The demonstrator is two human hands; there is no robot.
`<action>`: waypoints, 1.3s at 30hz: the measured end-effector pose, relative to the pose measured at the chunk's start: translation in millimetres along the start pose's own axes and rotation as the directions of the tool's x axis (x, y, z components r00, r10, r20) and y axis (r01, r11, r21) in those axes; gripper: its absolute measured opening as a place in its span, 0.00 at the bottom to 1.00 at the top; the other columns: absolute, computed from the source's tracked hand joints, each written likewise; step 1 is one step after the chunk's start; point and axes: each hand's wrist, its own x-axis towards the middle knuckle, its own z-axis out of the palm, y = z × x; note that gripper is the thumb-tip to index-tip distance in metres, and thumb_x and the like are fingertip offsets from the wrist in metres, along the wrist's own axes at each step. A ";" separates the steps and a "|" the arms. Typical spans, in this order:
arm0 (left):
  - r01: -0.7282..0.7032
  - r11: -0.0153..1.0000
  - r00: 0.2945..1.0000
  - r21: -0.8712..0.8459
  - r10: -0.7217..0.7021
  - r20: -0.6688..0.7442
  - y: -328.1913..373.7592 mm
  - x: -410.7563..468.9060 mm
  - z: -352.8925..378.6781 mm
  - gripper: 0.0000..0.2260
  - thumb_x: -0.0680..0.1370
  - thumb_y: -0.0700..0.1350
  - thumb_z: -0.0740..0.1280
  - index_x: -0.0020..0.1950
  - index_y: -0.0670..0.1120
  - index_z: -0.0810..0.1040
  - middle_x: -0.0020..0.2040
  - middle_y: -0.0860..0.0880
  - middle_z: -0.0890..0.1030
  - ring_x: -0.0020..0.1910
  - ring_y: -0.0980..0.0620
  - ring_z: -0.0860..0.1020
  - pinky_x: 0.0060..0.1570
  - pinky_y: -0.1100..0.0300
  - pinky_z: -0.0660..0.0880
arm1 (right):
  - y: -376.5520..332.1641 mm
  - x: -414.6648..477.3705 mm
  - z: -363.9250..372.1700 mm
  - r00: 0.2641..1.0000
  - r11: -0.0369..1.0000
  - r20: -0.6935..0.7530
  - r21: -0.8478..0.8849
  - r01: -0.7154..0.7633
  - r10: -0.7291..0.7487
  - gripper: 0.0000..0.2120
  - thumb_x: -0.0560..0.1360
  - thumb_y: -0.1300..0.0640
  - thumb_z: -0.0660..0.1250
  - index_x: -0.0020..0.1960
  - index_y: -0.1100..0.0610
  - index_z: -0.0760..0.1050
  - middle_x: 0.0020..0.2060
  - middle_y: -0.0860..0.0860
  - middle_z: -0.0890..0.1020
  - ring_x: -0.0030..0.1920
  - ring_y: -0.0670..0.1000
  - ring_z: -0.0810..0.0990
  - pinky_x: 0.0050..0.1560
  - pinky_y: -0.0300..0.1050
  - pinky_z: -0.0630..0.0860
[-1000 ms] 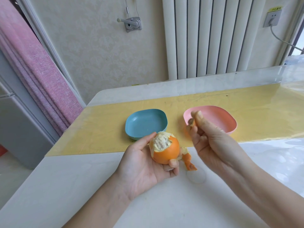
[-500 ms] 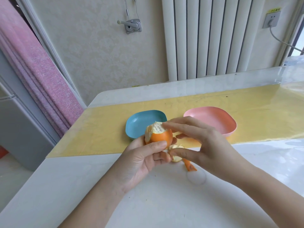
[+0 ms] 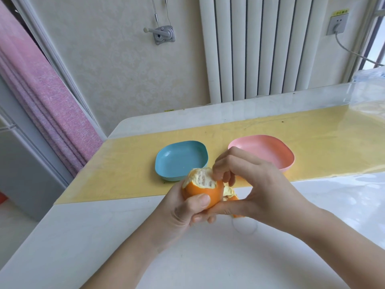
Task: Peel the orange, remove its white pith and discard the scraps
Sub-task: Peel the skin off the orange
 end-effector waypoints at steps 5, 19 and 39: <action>0.028 1.000 1.000 0.015 -0.028 0.011 -1.9 -0.7 -0.2 0.14 0.65 0.50 0.68 0.49 0.51 0.81 0.41 0.49 0.77 0.33 0.49 0.63 0.35 0.62 0.71 | -1.2 0.4 -1.1 0.999 1.000 0.041 0.003 0.009 -0.009 0.18 0.64 0.50 0.79 0.45 0.57 0.74 0.43 0.44 0.72 0.39 0.44 0.71 0.36 0.39 0.72; -0.094 0.980 0.995 -0.173 0.087 -0.045 1.6 0.2 -0.9 0.25 0.60 0.55 0.79 0.51 0.46 0.79 0.40 0.44 0.77 0.32 0.54 0.71 0.34 0.61 0.73 | -11.0 1.2 4.1 0.992 1.000 -0.122 -0.010 0.023 -0.024 0.19 0.71 0.53 0.74 0.58 0.57 0.72 0.55 0.50 0.75 0.49 0.48 0.75 0.48 0.38 0.74; -0.119 0.988 0.977 0.100 0.135 -0.167 -3.8 0.0 3.9 0.19 0.68 0.50 0.69 0.50 0.37 0.72 0.40 0.42 0.72 0.33 0.52 0.69 0.34 0.63 0.70 | -8.0 -0.1 1.6 0.993 0.998 -0.106 0.003 -0.055 0.055 0.20 0.61 0.54 0.80 0.41 0.52 0.68 0.35 0.45 0.75 0.36 0.45 0.72 0.36 0.36 0.71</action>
